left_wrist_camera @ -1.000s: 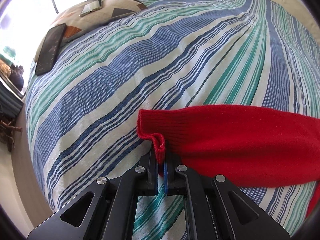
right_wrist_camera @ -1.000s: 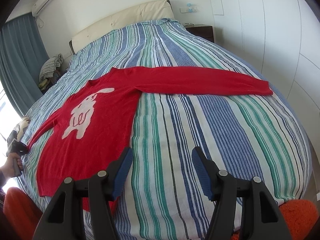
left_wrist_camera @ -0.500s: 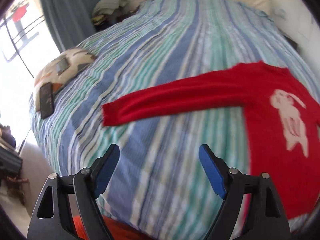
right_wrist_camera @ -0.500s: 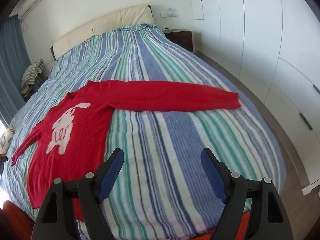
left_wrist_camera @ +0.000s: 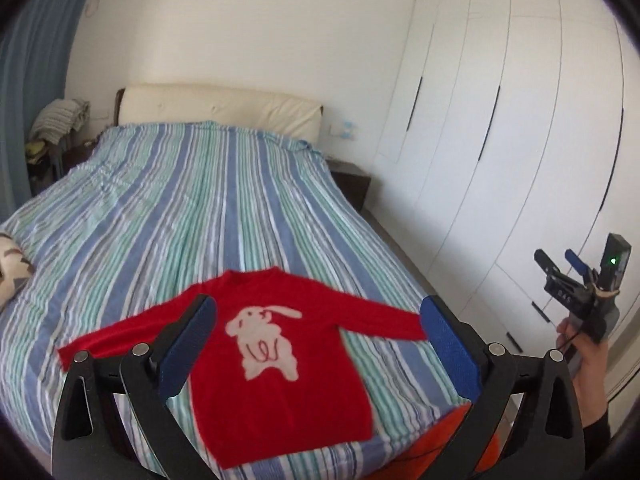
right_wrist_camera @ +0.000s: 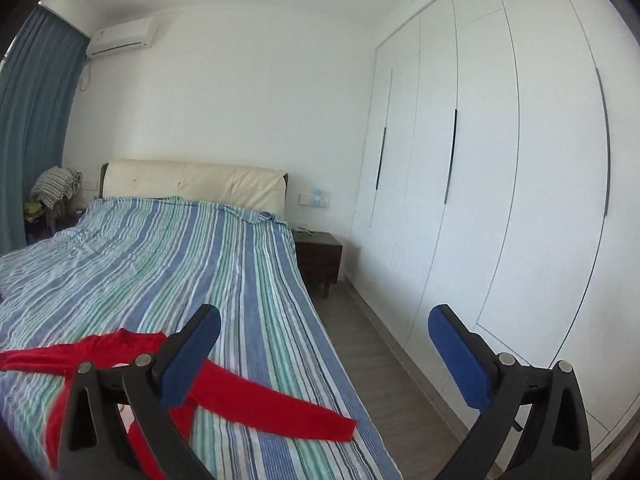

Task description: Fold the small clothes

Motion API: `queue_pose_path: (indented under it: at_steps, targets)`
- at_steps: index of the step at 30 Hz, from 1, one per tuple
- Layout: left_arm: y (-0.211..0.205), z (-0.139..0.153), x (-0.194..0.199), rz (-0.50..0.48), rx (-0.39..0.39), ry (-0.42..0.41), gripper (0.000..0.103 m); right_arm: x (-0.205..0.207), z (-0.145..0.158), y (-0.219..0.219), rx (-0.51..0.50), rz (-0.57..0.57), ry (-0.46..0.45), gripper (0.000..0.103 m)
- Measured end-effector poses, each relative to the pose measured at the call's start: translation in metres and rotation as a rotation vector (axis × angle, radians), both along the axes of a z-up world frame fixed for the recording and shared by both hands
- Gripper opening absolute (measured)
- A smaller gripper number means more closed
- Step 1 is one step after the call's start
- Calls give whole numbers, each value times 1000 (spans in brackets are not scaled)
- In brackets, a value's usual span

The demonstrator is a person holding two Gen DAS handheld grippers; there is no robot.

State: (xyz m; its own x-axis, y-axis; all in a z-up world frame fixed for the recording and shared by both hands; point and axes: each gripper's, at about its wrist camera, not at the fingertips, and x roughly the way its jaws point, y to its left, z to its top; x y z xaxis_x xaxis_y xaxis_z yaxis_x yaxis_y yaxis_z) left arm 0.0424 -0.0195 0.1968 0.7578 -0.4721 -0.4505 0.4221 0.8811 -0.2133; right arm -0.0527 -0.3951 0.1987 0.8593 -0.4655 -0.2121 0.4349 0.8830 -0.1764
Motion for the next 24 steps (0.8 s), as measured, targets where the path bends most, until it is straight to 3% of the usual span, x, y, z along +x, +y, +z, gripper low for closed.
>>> queue_pose_path:
  at_steps: [2,4,7,10,14,17,19,24]
  targets:
    - [4,-5,5,70,44,-21,102,1,-10,19,22,61,43,102]
    - [8,-31,13,132,96,-5,102,5,-35,37,64,122,97,102]
    - [15,-99,29,195,193,107,102,22,-98,59,154,178,219,102]
    - [27,-178,30,251,240,217,102,36,-172,73,261,194,333,102]
    - [36,-256,19,280,292,248,101,47,-251,83,308,190,440,102]
    - [37,-285,8,293,382,199,101,52,-286,82,315,187,515,102]
    - [38,-295,9,305,441,178,101,55,-294,75,327,159,524,102]
    - [45,-305,17,323,440,167,101,57,-304,57,392,75,489,102]
